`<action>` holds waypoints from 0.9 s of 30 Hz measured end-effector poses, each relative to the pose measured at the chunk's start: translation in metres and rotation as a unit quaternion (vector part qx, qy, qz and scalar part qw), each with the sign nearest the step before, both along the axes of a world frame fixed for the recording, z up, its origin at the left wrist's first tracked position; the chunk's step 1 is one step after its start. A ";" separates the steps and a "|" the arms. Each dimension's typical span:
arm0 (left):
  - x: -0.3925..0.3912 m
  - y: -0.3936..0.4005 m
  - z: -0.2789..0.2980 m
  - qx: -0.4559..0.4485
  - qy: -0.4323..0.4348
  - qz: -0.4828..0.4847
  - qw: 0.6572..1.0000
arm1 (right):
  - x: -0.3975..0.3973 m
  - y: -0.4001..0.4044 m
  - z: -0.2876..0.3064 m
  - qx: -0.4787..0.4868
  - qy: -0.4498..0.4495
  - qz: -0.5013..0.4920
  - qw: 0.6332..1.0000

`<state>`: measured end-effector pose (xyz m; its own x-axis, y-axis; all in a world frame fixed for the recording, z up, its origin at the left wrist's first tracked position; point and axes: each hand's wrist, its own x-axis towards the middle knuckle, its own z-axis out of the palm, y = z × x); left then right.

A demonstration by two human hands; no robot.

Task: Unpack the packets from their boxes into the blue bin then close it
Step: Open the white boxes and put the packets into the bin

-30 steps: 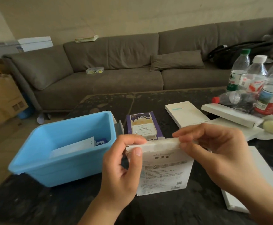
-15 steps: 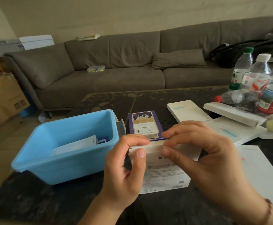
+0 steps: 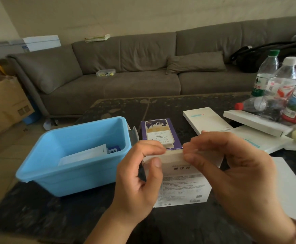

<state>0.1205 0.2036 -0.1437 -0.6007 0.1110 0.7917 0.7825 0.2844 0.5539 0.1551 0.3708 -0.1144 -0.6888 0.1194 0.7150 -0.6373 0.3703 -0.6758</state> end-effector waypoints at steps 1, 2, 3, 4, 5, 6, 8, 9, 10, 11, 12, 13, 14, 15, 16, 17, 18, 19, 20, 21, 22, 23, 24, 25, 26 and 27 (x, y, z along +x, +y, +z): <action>0.001 0.001 0.000 0.014 -0.010 0.001 1.000 | 0.000 0.000 0.001 -0.008 -0.006 -0.003 1.000; 0.003 0.003 0.000 0.032 -0.025 0.002 0.999 | 0.000 0.001 0.002 -0.010 -0.010 -0.007 1.000; 0.004 0.006 0.000 0.050 -0.039 0.004 0.998 | 0.000 0.000 0.004 -0.012 -0.013 -0.009 1.000; 0.006 0.008 0.000 0.066 -0.051 0.005 0.997 | 0.001 -0.001 0.006 -0.018 -0.018 -0.008 1.000; 0.008 0.011 -0.001 0.077 -0.058 0.006 0.995 | 0.002 -0.002 0.009 -0.026 -0.022 -0.007 0.999; 0.009 0.013 -0.001 0.083 -0.061 0.007 0.995 | 0.003 -0.003 0.011 -0.033 -0.023 -0.004 0.999; 0.011 0.016 -0.001 0.088 -0.062 0.009 0.994 | 0.004 -0.005 0.015 -0.044 -0.028 0.003 0.999; 0.012 0.016 -0.001 0.090 -0.066 0.005 0.994 | 0.004 -0.005 0.017 -0.049 -0.033 0.007 0.998; 0.012 0.017 0.000 0.093 -0.071 -0.001 0.993 | 0.003 -0.005 0.017 -0.050 -0.036 0.009 0.998; 0.011 0.016 0.000 0.094 -0.073 -0.008 0.993 | 0.001 -0.005 0.017 -0.049 -0.037 0.011 0.998; 0.010 0.016 0.001 0.090 -0.070 -0.013 0.993 | -0.001 -0.005 0.017 -0.048 -0.040 0.015 0.998; 0.009 0.016 0.002 0.081 -0.064 -0.016 0.995 | -0.002 -0.005 0.017 -0.051 -0.043 0.021 0.998; 0.007 0.015 0.002 0.073 -0.059 -0.017 0.995 | -0.004 -0.005 0.017 -0.052 -0.046 0.027 0.997; 0.006 0.015 0.003 0.070 -0.060 -0.019 0.996 | -0.005 -0.005 0.018 -0.047 -0.045 0.030 0.997; 0.005 0.014 0.003 0.072 -0.067 -0.023 0.995 | -0.006 -0.004 0.018 -0.039 -0.044 0.030 0.998; 0.004 0.013 0.003 0.077 -0.078 -0.029 0.994 | -0.007 -0.003 0.019 -0.033 -0.045 0.033 0.998; 0.003 0.013 0.003 0.081 -0.090 -0.036 0.992 | -0.007 -0.001 0.020 -0.029 -0.049 0.039 0.998; 0.002 0.012 0.003 0.082 -0.100 -0.041 0.991 | -0.008 0.001 0.021 -0.023 -0.052 0.044 0.997; 0.002 0.011 0.003 0.082 -0.108 -0.047 0.990 | -0.010 0.003 0.022 -0.013 -0.054 0.047 0.997; 0.001 0.011 0.003 0.082 -0.113 -0.055 0.989 | -0.011 0.005 0.023 -0.002 -0.058 0.050 0.997; 0.001 0.010 0.003 0.082 -0.117 -0.064 0.988 | -0.012 0.006 0.024 0.002 -0.067 0.056 0.996; 0.001 0.010 0.003 0.081 -0.120 -0.071 0.987 | -0.013 0.008 0.025 0.003 -0.078 0.061 0.995; 0.001 0.009 0.003 0.079 -0.121 -0.074 0.987 | -0.014 0.009 0.025 0.004 -0.089 0.062 0.994; 0.000 0.009 0.003 0.076 -0.121 -0.074 0.987 | -0.015 0.010 0.026 0.006 -0.100 0.062 0.993; 0.000 0.009 0.003 0.073 -0.121 -0.072 0.987 | -0.016 0.011 0.025 0.003 -0.111 0.065 0.992; -0.001 0.008 0.003 0.070 -0.121 -0.071 0.988 | -0.017 0.012 0.025 -0.008 -0.122 0.074 0.990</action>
<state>0.1200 0.2120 -0.1404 -0.7608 0.1073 0.6400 0.6485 0.0881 0.7561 0.1381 0.3828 -0.0898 -0.8516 0.0142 0.5240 -0.5008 0.2734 -0.8213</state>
